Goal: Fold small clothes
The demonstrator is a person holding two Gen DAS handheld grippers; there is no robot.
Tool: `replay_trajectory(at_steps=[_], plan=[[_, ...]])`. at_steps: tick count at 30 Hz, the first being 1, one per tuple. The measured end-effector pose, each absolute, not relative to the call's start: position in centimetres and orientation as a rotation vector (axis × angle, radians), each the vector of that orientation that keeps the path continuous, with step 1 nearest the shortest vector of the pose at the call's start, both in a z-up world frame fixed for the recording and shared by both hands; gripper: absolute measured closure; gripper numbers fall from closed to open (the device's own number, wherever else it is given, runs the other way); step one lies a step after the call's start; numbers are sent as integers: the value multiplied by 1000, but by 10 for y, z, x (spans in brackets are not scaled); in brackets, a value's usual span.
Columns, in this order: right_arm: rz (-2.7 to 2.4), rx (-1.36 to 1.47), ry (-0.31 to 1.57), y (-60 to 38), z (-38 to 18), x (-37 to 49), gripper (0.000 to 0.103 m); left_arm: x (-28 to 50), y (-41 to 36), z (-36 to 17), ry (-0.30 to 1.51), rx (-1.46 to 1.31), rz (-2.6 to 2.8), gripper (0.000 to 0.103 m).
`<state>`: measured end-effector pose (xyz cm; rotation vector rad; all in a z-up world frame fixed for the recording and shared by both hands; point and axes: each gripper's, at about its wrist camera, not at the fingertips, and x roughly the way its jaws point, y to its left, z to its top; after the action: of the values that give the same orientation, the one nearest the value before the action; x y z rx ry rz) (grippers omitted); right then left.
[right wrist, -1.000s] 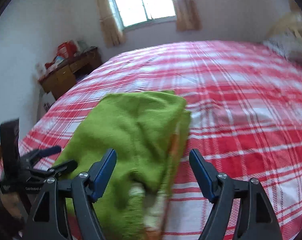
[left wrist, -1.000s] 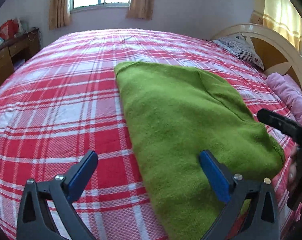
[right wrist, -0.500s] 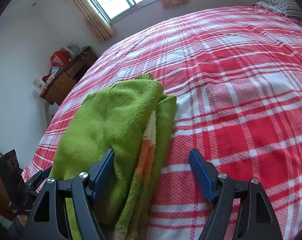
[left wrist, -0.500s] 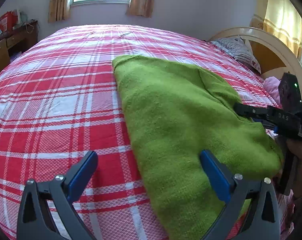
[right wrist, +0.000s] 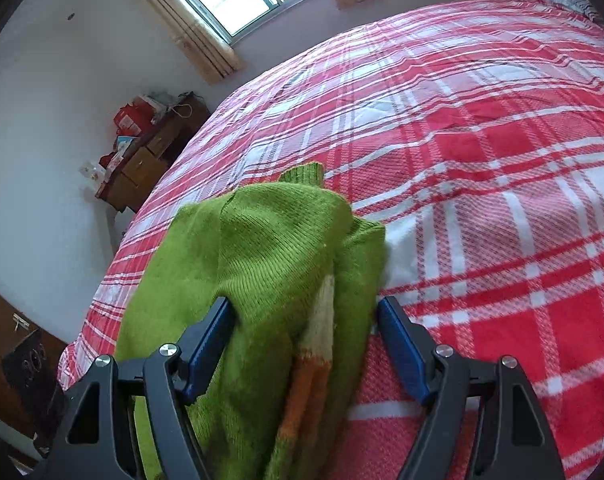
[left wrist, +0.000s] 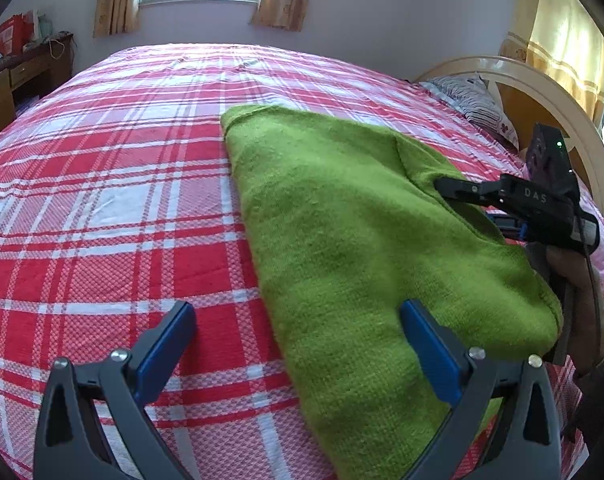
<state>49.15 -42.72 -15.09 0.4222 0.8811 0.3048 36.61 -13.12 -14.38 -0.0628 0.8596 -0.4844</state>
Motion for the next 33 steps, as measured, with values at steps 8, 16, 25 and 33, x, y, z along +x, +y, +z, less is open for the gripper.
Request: replay_trajectory(at_steps=[8,16,25,33], plan=[[351,446,886,-429,-153,499,39,368,-134,-145,863,-59,-492,0],[425,523,908,-432,-160,506,56,371,-136,-146,865,-59,-505,0],[432,453,890,-416,-158,503,61,367,-142,-144,861,-53,-534,8],[407,373,856,-403,-154,497,65,362,-148,-141,850,-56,-569,28]])
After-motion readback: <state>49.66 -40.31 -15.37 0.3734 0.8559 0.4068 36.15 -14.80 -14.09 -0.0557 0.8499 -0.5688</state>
